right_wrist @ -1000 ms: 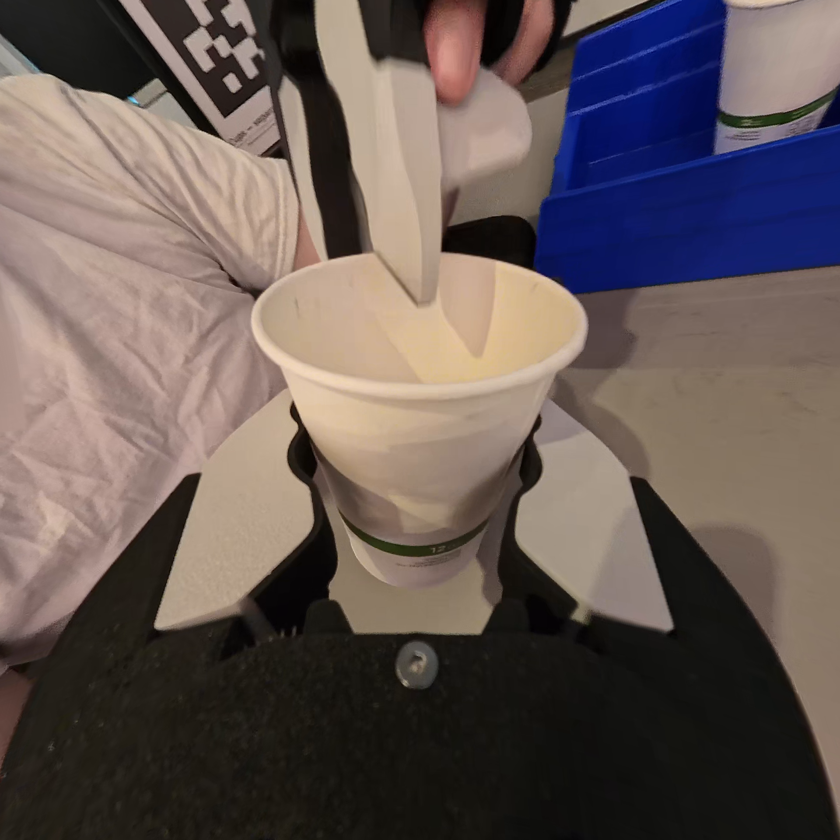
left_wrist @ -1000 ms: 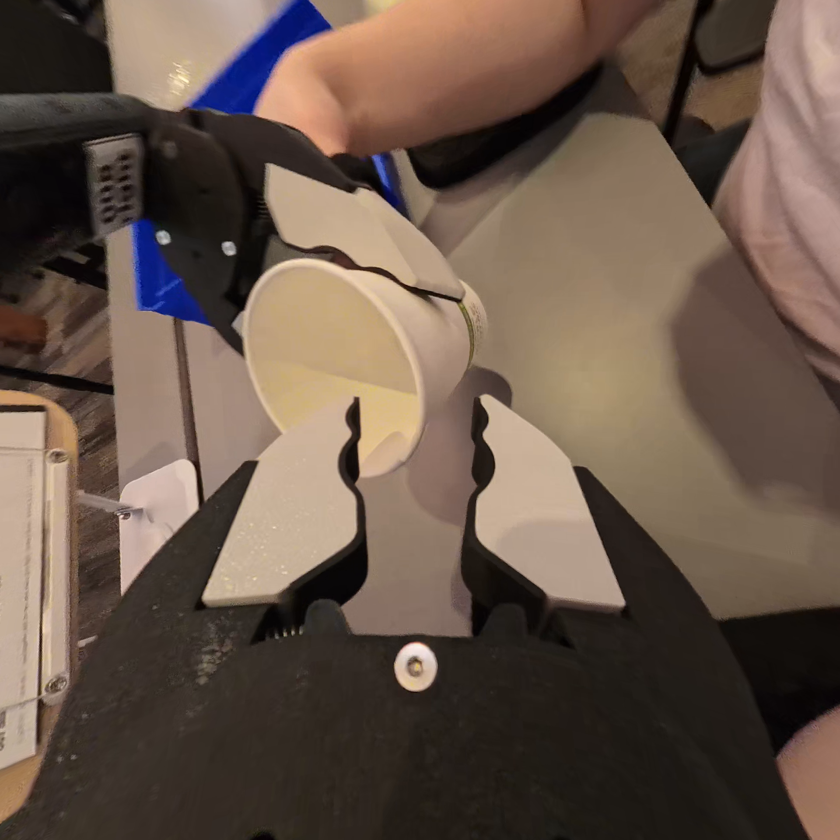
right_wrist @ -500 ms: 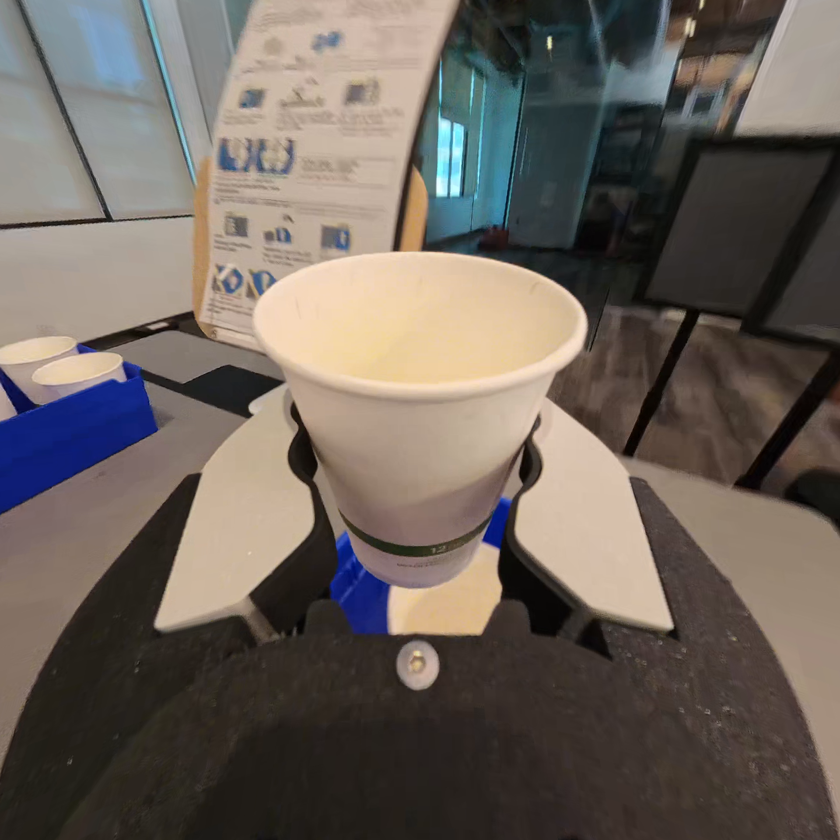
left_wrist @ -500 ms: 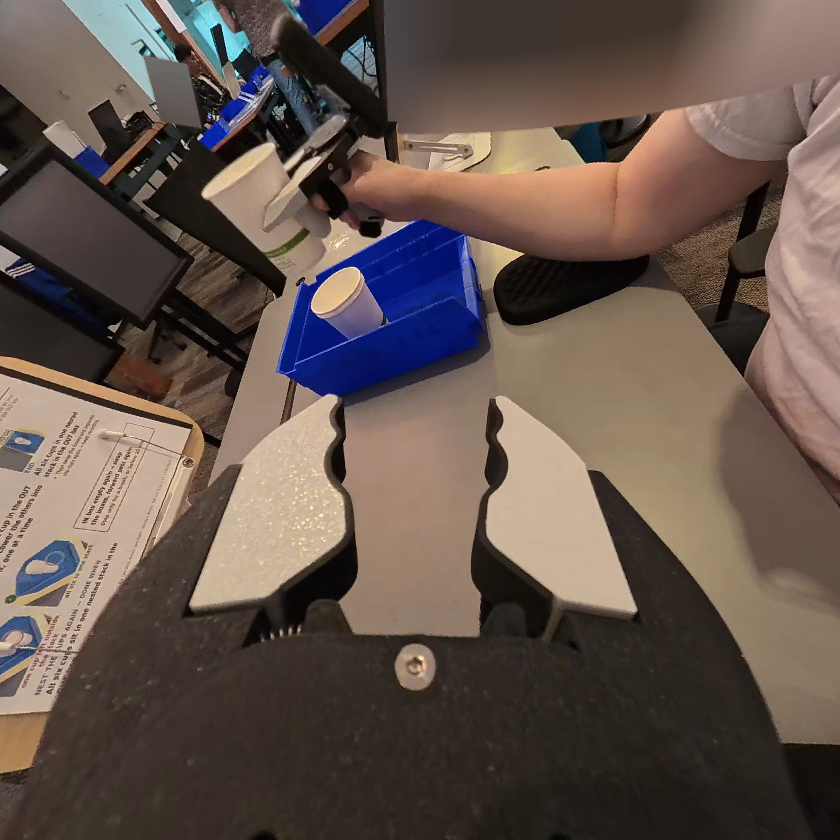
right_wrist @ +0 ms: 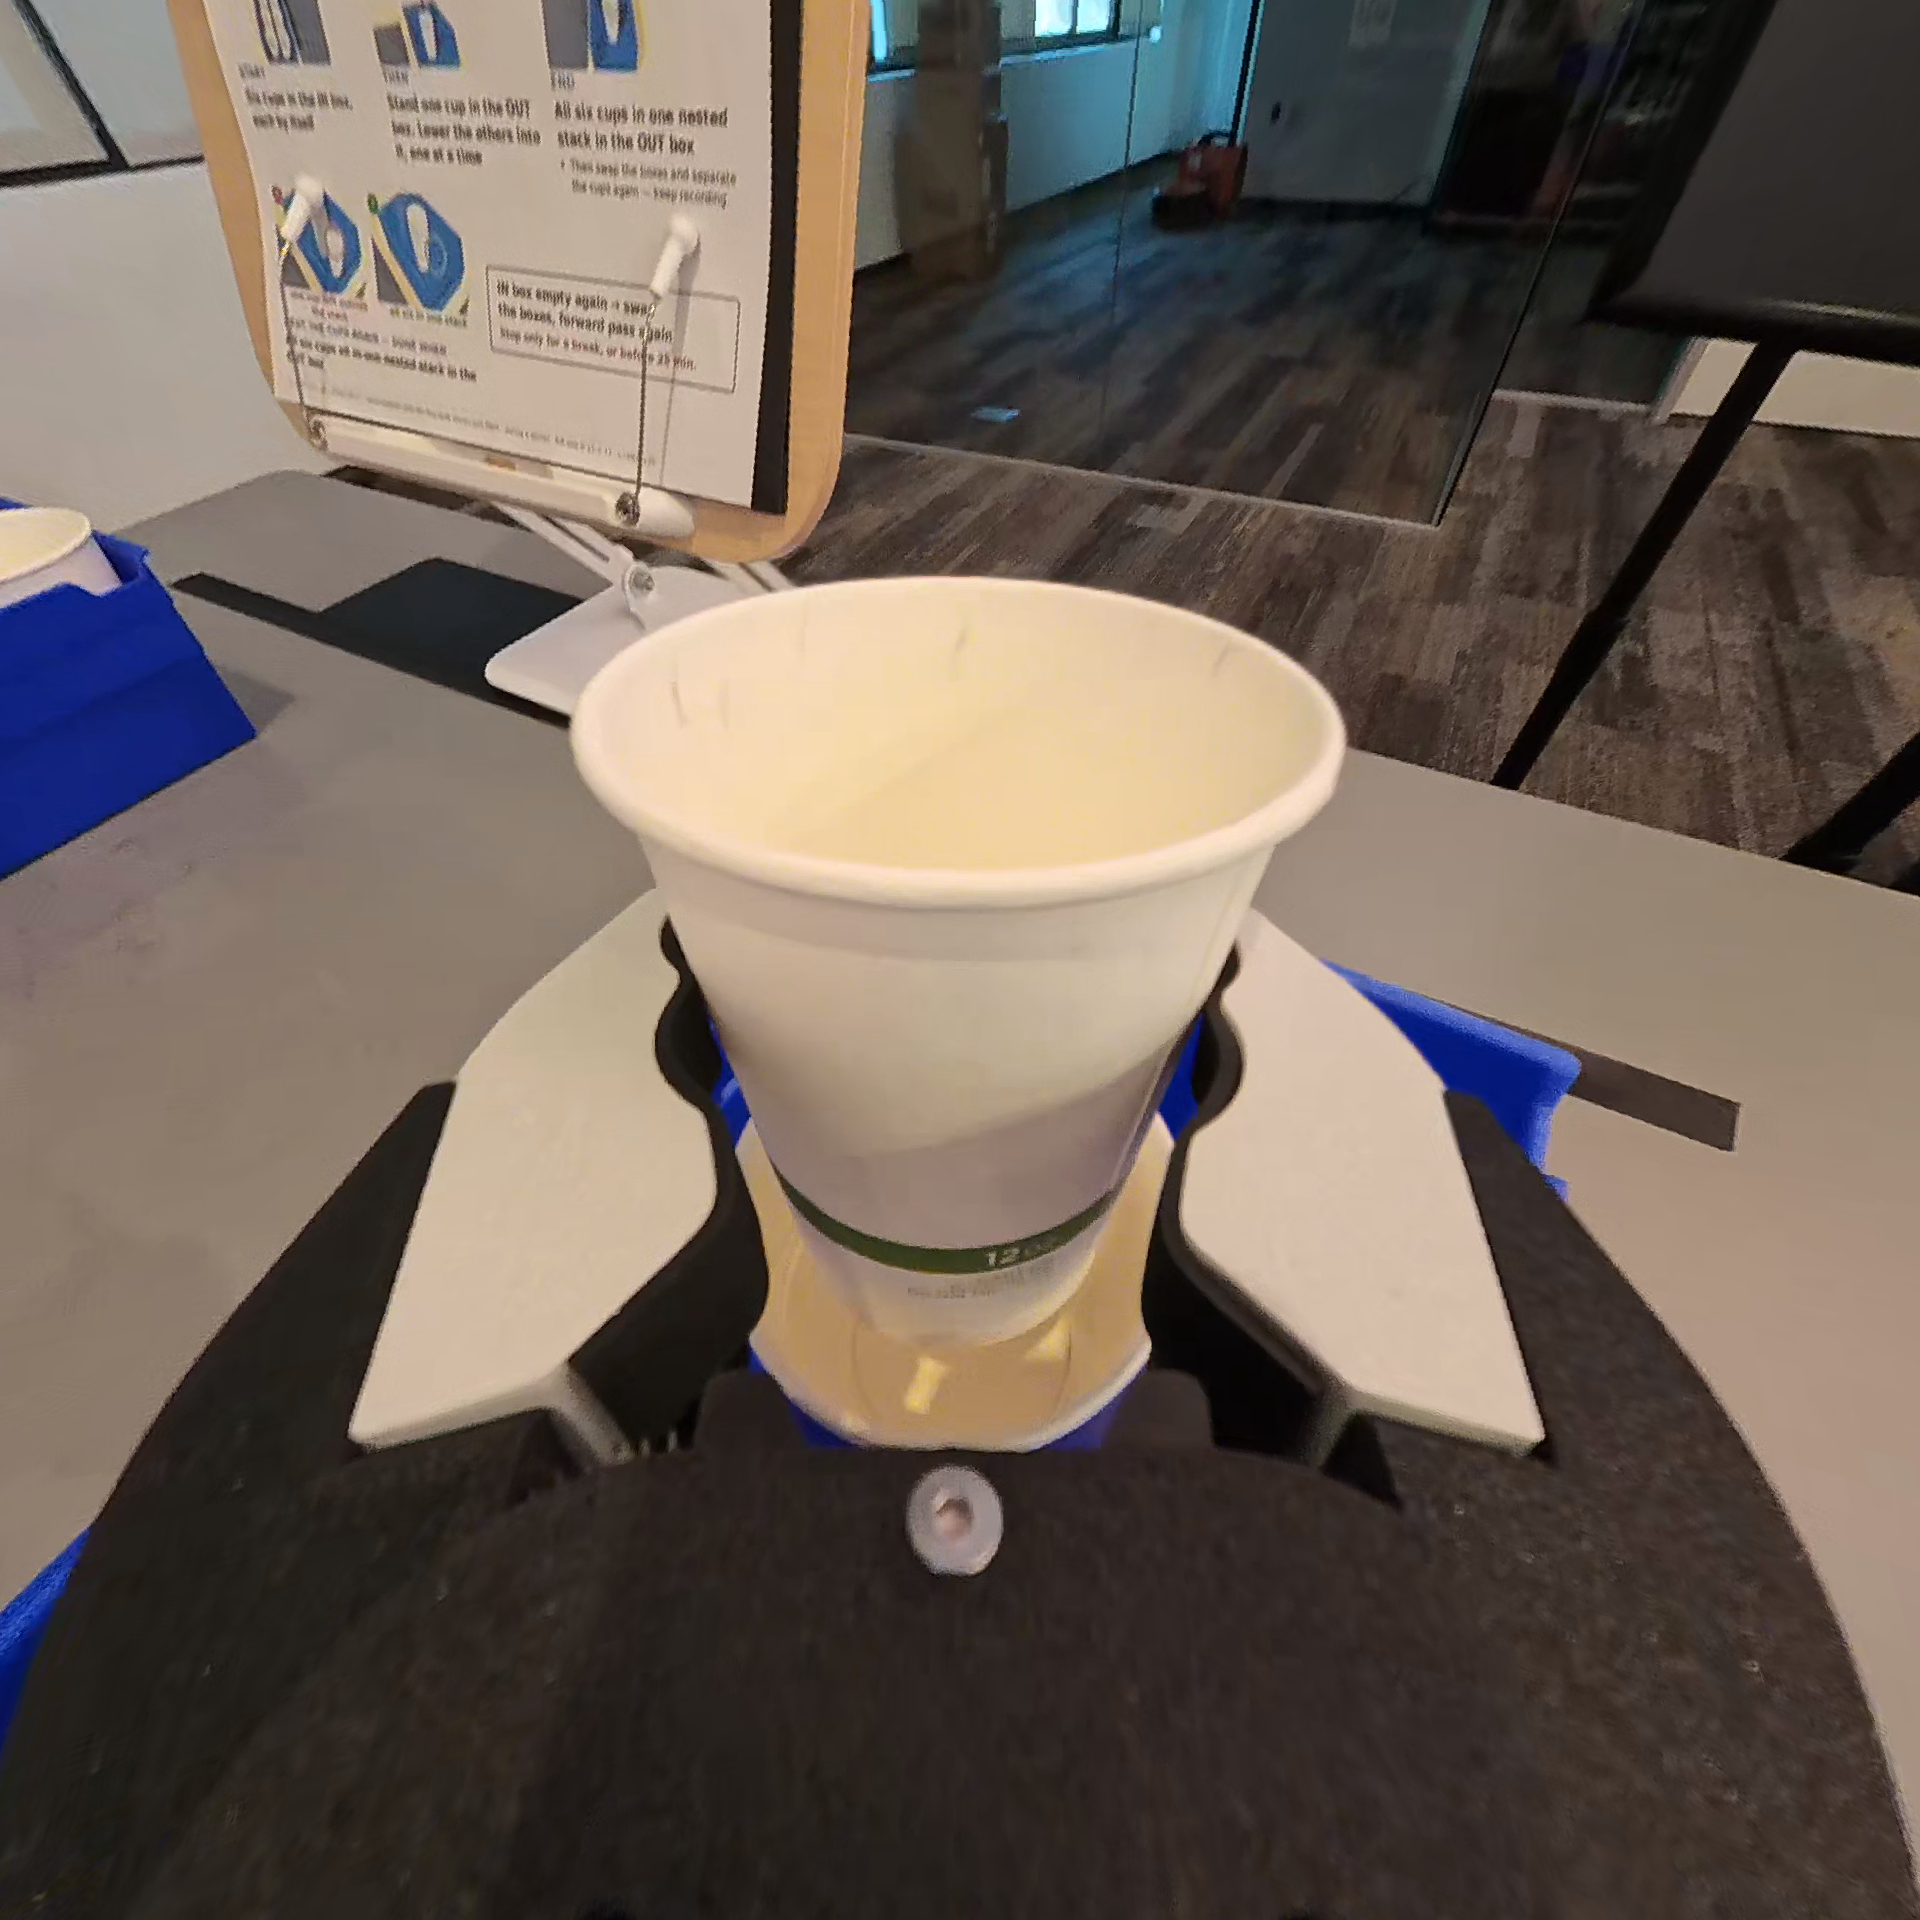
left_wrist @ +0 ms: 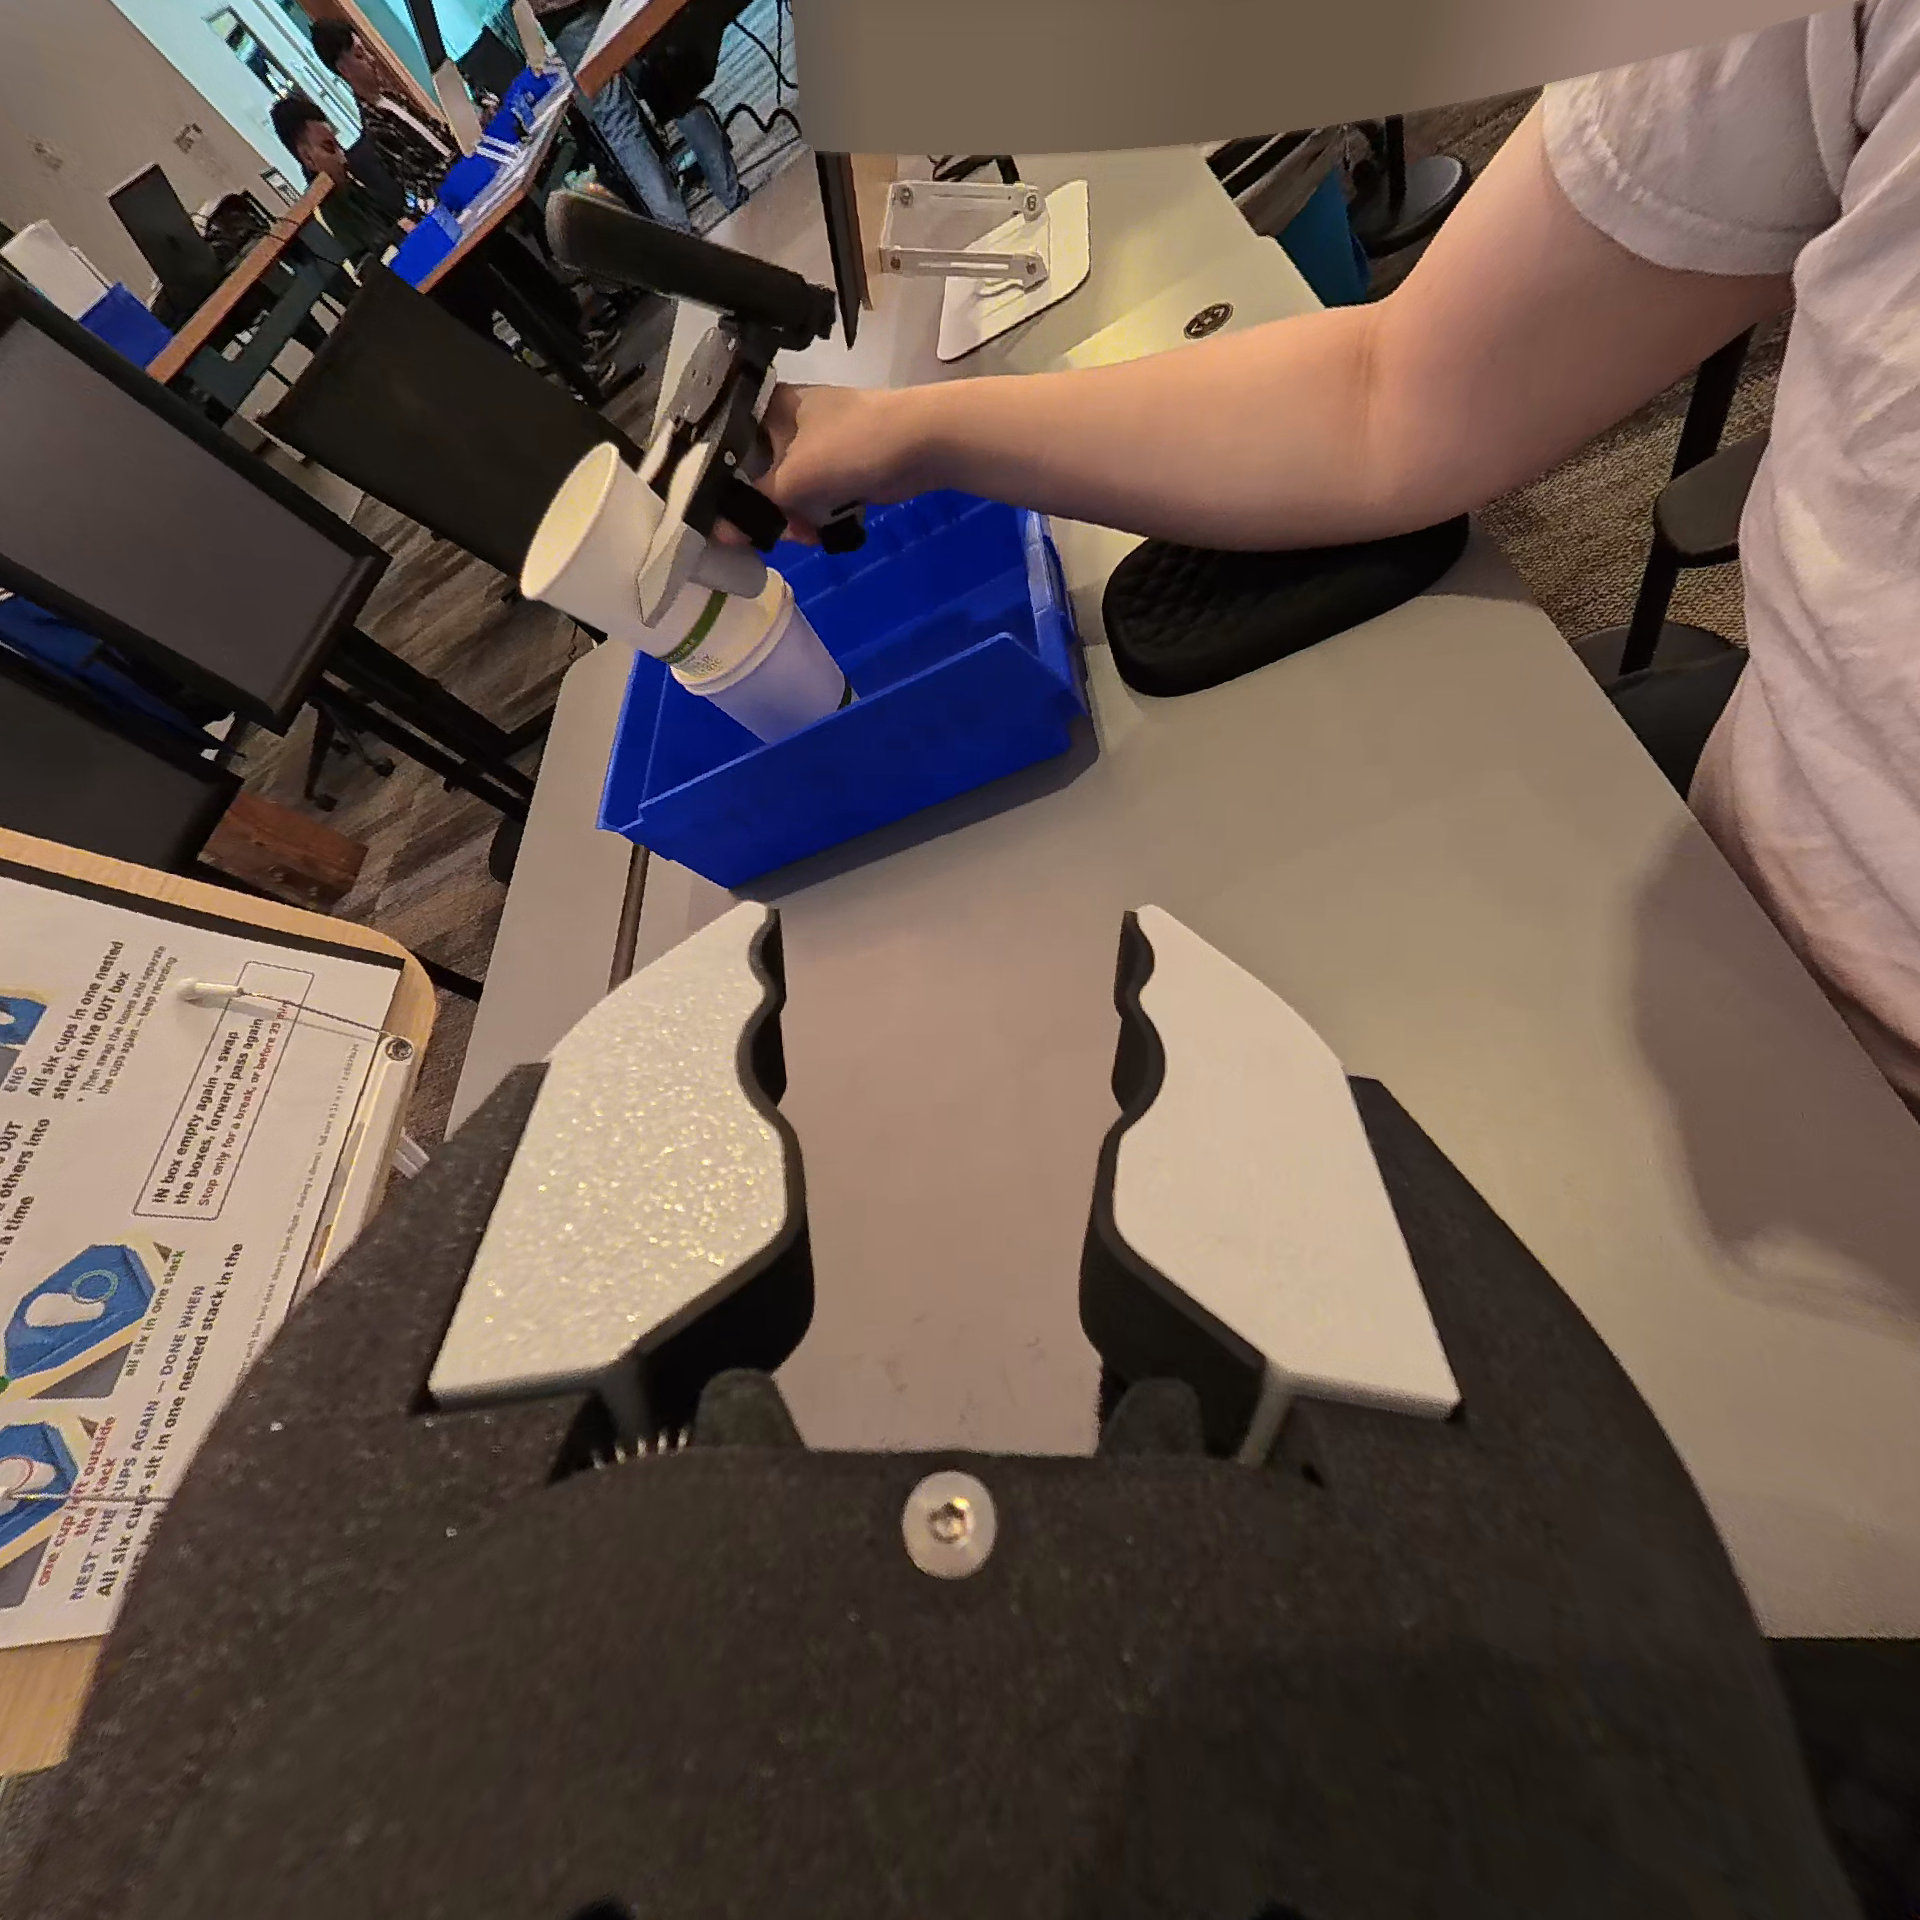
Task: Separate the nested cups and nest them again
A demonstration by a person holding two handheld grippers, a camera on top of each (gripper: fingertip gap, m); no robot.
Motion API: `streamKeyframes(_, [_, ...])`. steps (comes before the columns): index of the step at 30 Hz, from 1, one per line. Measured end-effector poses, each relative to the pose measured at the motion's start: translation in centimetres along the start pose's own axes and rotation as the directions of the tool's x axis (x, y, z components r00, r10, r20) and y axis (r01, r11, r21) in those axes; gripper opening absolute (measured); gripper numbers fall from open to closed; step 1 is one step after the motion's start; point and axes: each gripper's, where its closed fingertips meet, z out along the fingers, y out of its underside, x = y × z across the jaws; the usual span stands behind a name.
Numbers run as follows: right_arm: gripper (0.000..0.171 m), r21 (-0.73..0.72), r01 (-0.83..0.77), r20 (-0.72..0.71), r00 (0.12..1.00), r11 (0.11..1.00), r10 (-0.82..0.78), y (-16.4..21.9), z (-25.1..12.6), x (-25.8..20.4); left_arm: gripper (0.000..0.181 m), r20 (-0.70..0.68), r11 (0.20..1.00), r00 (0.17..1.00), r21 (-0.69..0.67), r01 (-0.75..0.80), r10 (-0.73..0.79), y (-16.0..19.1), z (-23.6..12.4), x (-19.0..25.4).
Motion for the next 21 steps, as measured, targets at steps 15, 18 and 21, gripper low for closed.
streamKeyframes(15, [0.103,-0.260,0.007,0.005,1.000,0.966,-0.006,2.8,-1.7,0.2,0.060,0.004,0.999,1.000,-0.037,-0.015,0.015,0.3,0.2,0.2])
streamKeyframes(18, [0.110,-0.308,0.034,-0.011,0.999,0.951,-0.039,3.2,-2.5,0.5,0.061,0.031,0.998,0.999,-0.056,-0.014,0.015,0.6,-0.3,-0.2])
streamKeyframes(21, [0.111,-0.299,0.047,-0.013,0.999,0.953,-0.053,2.4,-3.4,0.3,0.059,0.080,0.990,0.997,-0.139,0.022,-0.011,2.2,-1.9,-0.9])
